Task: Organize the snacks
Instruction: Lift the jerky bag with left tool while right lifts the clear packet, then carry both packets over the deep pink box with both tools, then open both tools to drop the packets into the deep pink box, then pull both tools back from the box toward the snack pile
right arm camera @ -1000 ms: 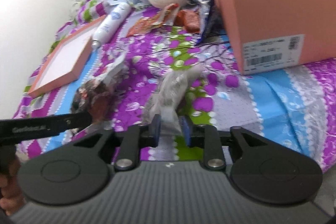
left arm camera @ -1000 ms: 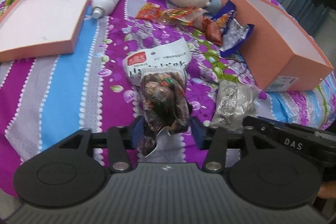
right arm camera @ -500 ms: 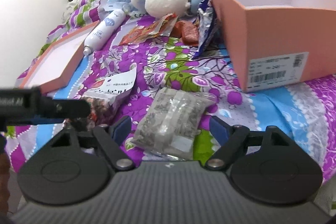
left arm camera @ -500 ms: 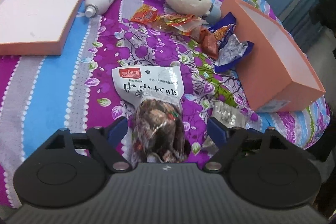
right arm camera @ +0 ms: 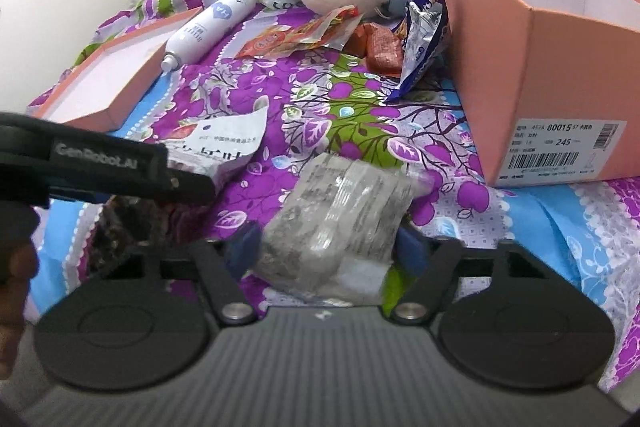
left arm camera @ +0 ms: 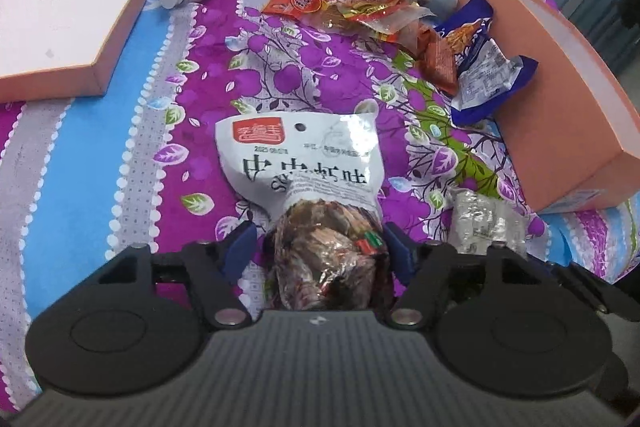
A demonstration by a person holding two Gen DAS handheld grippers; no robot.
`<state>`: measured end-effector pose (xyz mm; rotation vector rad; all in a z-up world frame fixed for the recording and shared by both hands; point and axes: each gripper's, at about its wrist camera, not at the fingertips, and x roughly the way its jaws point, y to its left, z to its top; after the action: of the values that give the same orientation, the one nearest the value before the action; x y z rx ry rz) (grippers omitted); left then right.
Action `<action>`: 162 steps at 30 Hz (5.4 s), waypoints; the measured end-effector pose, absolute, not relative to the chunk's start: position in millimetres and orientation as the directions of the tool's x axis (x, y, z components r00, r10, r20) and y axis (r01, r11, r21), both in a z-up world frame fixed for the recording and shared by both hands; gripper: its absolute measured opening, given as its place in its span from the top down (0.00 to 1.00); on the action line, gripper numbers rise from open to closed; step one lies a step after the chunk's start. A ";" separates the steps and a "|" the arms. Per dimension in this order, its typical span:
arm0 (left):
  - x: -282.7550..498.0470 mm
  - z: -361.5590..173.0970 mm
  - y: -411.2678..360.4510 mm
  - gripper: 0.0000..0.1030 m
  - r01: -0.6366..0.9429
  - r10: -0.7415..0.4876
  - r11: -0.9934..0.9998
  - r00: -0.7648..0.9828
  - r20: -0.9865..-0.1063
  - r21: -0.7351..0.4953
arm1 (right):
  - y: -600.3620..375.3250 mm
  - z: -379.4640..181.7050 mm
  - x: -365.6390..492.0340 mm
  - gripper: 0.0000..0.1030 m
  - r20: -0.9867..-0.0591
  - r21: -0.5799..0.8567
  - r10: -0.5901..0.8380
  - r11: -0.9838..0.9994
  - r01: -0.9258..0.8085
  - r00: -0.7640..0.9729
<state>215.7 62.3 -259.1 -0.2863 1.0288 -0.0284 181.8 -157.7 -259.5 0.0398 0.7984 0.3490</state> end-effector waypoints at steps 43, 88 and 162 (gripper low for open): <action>135.6 -55.2 -11.9 0.50 0.091 -0.257 0.955 0.729 -0.634 -0.282 | -256.5 -89.0 113.5 0.49 -0.473 0.235 0.322 0.943 -0.235 0.820; 465.1 -104.7 -304.8 0.49 0.364 -0.225 0.923 0.248 -0.942 -0.125 | -484.1 -133.0 367.3 0.49 -0.776 0.219 0.215 0.973 -0.068 0.593; 112.9 -113.7 -11.5 0.27 0.144 -0.223 0.973 0.777 -0.589 -0.179 | -258.3 -137.3 88.3 0.36 -0.487 0.203 0.248 0.965 -0.168 0.837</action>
<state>112.9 -11.5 -113.7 -0.1267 0.6518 -0.1994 88.3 -258.3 -137.3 0.1544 0.5355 0.2212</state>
